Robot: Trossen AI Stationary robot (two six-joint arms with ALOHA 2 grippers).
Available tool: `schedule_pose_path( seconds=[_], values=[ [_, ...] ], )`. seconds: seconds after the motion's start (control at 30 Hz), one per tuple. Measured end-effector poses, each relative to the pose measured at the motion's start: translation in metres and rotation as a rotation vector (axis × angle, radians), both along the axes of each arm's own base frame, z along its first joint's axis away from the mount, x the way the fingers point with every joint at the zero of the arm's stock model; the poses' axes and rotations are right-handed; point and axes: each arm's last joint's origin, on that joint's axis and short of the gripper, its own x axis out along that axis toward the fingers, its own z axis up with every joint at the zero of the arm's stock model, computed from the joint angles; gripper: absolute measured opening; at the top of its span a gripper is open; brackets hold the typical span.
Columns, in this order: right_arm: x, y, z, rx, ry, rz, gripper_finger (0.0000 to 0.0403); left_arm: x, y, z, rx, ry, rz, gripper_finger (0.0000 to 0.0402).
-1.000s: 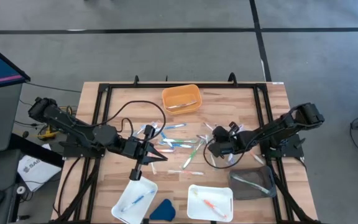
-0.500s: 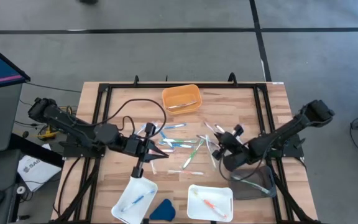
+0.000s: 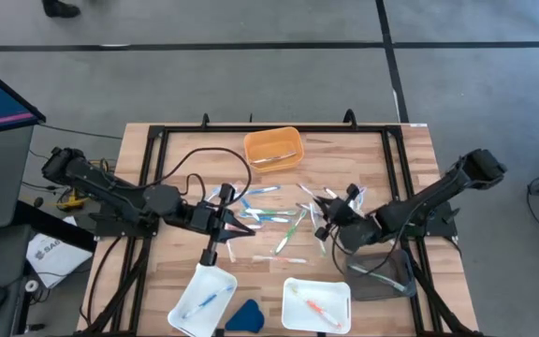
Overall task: Pick & Place Toothbrushes
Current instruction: Put the purple toothbrush into the yellow bin
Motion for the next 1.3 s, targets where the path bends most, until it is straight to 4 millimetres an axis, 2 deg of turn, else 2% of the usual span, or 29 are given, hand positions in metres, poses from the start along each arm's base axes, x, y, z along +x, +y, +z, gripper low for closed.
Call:
schedule_pose_path(
  seconds=[0.23, 0.47, 0.63, 0.8, 0.93, 1.07, 1.3],
  values=[
    [0.004, -0.023, 0.029, -0.026, -0.037, 0.049, 0.001, 0.005, 0.015, -0.001, 0.006, 0.013, 0.058, 0.0005],
    [0.005, -0.06, 0.054, -0.035, -0.124, 0.015, 0.0016, 0.013, 0.043, -0.007, 0.017, 0.062, 0.165, 0.0005],
    [0.007, -0.085, 0.066, -0.034, -0.187, 0.064, 0.0013, 0.016, 0.063, -0.015, 0.015, 0.087, 0.236, 0.0005],
    [0.008, -0.103, 0.068, -0.024, -0.194, 0.102, 0.0011, 0.017, 0.079, -0.017, 0.011, 0.091, 0.293, 0.0005],
    [0.008, -0.114, 0.064, -0.017, -0.155, 0.084, 0.0021, 0.018, 0.088, -0.017, 0.01, 0.091, 0.326, 0.0005],
    [0.007, -0.121, 0.063, -0.035, -0.139, 0.058, 0.0012, 0.018, 0.099, -0.017, 0.013, 0.09, 0.366, 0.0005],
    [0.007, -0.14, 0.079, -0.093, -0.221, 0.018, 0.0016, 0.015, 0.131, -0.017, 0.013, 0.092, 0.484, 0.0005]
  ],
)
